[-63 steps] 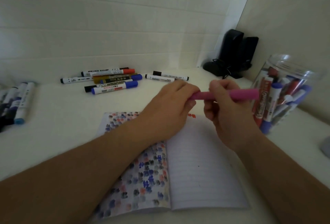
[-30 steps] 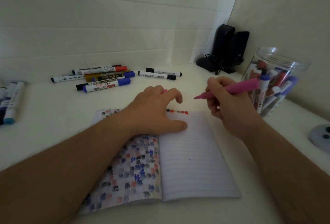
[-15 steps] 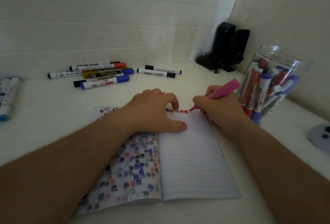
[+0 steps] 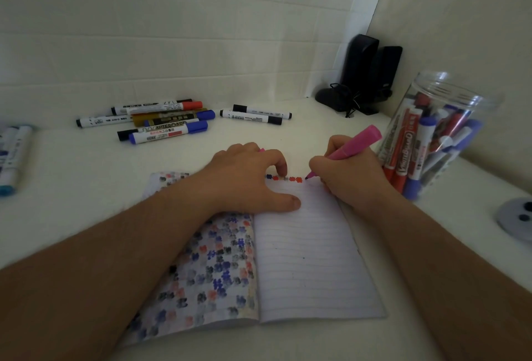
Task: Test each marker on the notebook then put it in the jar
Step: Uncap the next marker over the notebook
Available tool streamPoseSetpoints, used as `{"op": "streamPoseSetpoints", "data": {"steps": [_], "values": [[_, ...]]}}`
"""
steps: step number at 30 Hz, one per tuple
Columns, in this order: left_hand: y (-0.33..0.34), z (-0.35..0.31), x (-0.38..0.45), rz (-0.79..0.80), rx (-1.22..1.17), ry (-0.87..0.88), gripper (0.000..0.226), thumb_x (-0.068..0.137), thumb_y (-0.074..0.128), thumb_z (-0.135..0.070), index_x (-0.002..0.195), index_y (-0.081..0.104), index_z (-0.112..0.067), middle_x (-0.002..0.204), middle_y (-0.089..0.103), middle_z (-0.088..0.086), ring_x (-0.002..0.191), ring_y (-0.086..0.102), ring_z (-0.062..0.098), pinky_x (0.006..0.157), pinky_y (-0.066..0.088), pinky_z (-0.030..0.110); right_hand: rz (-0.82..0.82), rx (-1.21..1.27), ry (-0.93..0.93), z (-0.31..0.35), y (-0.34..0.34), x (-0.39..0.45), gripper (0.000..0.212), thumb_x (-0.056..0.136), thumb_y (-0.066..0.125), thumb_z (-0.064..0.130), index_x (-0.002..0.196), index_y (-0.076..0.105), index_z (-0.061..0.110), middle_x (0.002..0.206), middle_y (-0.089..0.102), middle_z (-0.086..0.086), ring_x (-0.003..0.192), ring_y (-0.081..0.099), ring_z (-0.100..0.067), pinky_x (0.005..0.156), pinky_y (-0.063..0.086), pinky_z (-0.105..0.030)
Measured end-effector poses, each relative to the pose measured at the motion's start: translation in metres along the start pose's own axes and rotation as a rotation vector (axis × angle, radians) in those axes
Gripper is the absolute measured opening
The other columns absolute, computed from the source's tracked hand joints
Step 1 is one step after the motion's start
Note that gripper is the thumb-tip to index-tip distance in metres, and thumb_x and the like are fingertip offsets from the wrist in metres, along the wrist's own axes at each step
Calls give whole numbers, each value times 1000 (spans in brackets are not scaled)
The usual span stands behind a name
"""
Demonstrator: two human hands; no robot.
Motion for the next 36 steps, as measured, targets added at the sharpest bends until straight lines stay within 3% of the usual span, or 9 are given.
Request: {"op": "streamPoseSetpoints", "data": {"steps": [4, 9, 13, 18, 23, 30, 33, 36], "values": [[0, 0, -1, 4, -4, 2, 61, 70, 60, -88, 118, 48, -53, 113, 47, -11, 109, 45, 16, 99, 43, 42, 17, 132, 37, -4, -1, 0, 24, 80, 76, 15, 69, 55, 13, 60, 63, -8, 52, 59, -15, 56, 50, -34], [-1, -1, -2, -7, -7, 5, 60, 70, 60, -87, 119, 49, -52, 112, 47, -11, 109, 45, 16, 98, 42, 41, 32, 60, 21, -1, 0, -2, 23, 77, 77, 16, 73, 56, 6, 65, 64, -19, 56, 59, -17, 59, 54, -38], [-1, -2, -2, -4, -2, 4, 61, 71, 60, -87, 120, 49, -52, 114, 47, -10, 110, 45, 16, 99, 43, 41, 17, 41, 22, -2, 0, 0, 23, 71, 73, 20, 67, 50, 17, 61, 54, -8, 58, 54, -19, 59, 50, -39], [-1, -1, -1, 6, -6, -3, 61, 70, 60, -87, 119, 48, -53, 115, 48, -11, 111, 44, 16, 99, 43, 42, 22, 139, 33, -4, -1, -1, 22, 82, 75, 13, 73, 55, 11, 60, 63, -7, 53, 59, -15, 56, 51, -33], [-2, -2, -2, 6, -6, -5, 61, 70, 60, -87, 119, 49, -53, 116, 48, -10, 111, 45, 16, 99, 43, 42, 25, 77, 17, -3, 0, -2, 23, 79, 77, 15, 77, 57, 3, 66, 67, -16, 54, 61, -15, 62, 57, -41], [-1, -2, -2, 15, -6, -5, 60, 70, 59, -88, 118, 48, -54, 115, 47, -11, 110, 44, 16, 99, 42, 41, 41, 99, 33, -4, -1, 0, 22, 77, 76, 13, 72, 55, 7, 62, 62, -16, 54, 59, -18, 60, 54, -38], [-1, -1, -2, 8, -9, -6, 60, 69, 59, -88, 117, 48, -54, 115, 47, -11, 110, 44, 16, 99, 42, 42, 12, 127, 30, -6, 0, 0, 22, 81, 75, 13, 72, 55, 11, 60, 64, -9, 52, 60, -15, 57, 52, -34], [-1, -1, -3, 11, -8, -2, 60, 69, 59, -88, 117, 48, -54, 113, 47, -11, 109, 45, 16, 97, 42, 41, 14, 110, 25, -7, 0, -1, 22, 81, 76, 15, 75, 57, 6, 64, 66, -13, 54, 62, -15, 60, 55, -39]]}}
Point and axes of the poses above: each hand's wrist, its own x-axis towards the middle knuckle, its own y-axis out of the palm, z = x × y, the point moved 1 cm from there along x, towards the middle knuckle
